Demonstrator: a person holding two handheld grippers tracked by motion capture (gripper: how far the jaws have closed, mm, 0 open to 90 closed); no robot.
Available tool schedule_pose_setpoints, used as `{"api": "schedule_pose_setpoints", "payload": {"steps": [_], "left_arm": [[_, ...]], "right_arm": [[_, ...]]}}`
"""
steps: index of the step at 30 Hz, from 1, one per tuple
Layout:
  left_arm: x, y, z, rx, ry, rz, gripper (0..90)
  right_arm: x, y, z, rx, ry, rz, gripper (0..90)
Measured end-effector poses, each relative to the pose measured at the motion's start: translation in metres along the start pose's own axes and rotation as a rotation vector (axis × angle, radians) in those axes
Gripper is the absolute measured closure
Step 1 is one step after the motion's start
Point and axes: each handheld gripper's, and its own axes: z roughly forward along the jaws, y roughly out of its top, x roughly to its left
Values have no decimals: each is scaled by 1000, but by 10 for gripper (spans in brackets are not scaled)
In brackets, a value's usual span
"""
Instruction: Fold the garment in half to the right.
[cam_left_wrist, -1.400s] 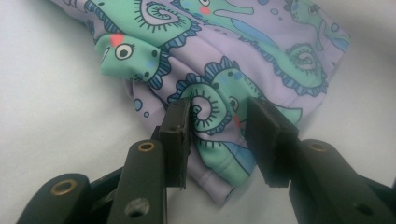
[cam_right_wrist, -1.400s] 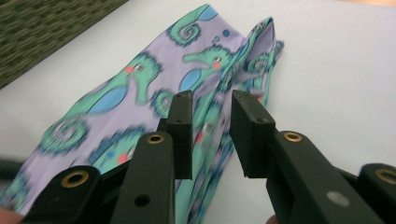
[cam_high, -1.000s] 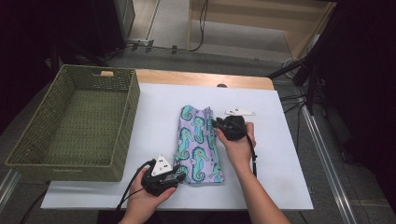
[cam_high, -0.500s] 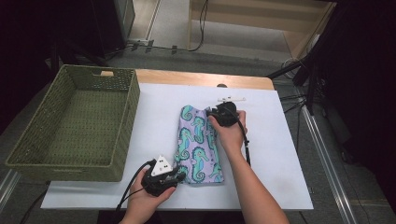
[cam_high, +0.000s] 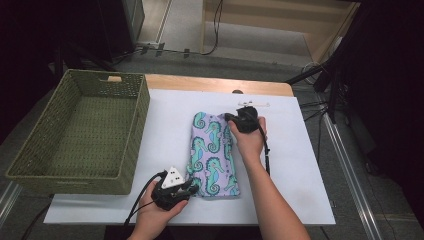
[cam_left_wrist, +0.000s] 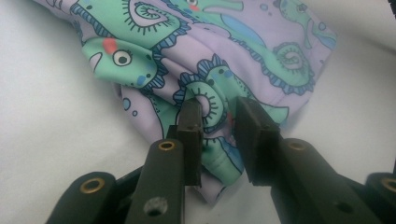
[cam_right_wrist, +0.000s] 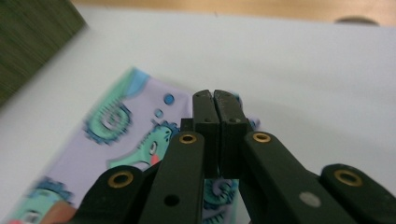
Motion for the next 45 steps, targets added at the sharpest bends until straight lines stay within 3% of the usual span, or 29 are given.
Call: {"api": "schedule_pose_setpoints", "payload": {"steps": [1, 4, 5, 7, 8, 9, 15, 19, 21, 23, 25, 27, 28, 29, 31, 33, 34, 35, 36, 38, 40, 41, 42, 43, 44, 45], "left_arm": [[0, 0, 0, -3, -6, 1, 724], [0, 0, 0, -1, -10, 6, 754], [-1, 0, 0, -2, -11, 7, 758], [0, 0, 0, -2, -12, 6, 758], [0, 0, 0, -2, -15, 2, 758], [1, 0, 0, -1, -20, -7, 743], [6, 2, -6, -39, -52, -35, 625], [7, 2, -4, -29, -49, -39, 644], [4, 1, -1, -9, -37, -17, 694], [1, 1, 0, -4, -29, 3, 729], [1, 1, 0, 1, -34, 2, 753], [1, 1, 0, 3, -34, 2, 763], [1, 1, 0, 3, -34, 2, 766], [0, 1, 0, 7, -32, 10, 768], [-1, 1, 1, 12, -28, 20, 776], [-1, 2, 2, 13, -27, 26, 779], [-2, 2, 2, 13, -27, 26, 779], [-2, 2, 2, 13, -27, 26, 779], [-1, 2, 2, 14, -29, 24, 779], [0, 2, 1, 16, -38, 10, 718], [2, 4, -2, 7, -46, 4, 617], [6, 9, -10, -36, -54, -11, 584], [6, 9, -10, -36, -54, -11, 566], [12, 19, -21, -97, -39, -41, 550], [12, 19, -21, -97, -39, -41, 549], [16, 27, -27, -124, -25, -50, 546]], "right_arm": [[-3, 2, -9, -46, 5, 36, 865], [-9, -1, -7, -28, -27, 47, 862], [-20, -8, 4, 55, -41, 67, 843], [-27, -15, 15, 131, -32, 81, 781], [-27, -15, 15, 131, -32, 81, 781], [-29, -17, 17, 127, -30, 71, 724], [-30, -1, 6, -25, -32, 86, 675], [-30, 7, 17, 4, 26, 37, 624], [-29, 7, 25, 33, 23, -13, 597], [-27, 6, 33, 68, 9, -44, 647], [-30, 4, 37, 116, 23, -23, 809], [-31, 5, 31, 73, 72, -18, 851], [-31, 5, 31, 73, 72, -18, 851], [-31, 8, 20, -17, 127, -28, 853], [-34, 9, 14, -41, 82, -20, 854], [-42, 6, 21, 38, -14, -1, 853], [-47, 3, 26, 84, -23, 20, 852], [-47, 3, 26, 84, -23, 20, 852], [-50, 0, 29, 117, -29, 32, 850], [-50, -3, 32, 96, 13, 16, 785], [-47, -2, 30, 85, 15, 7, 741], [-42, 1, 25, 63, 9, -14, 637], [-42, 1, 25, 63, 9, -14, 637], [-39, 3, 17, 46, 17, -7, 617], [-39, 3, 17, 46, 17, -7, 617], [-33, 2, 4, 12, 35, 6, 607]]}}
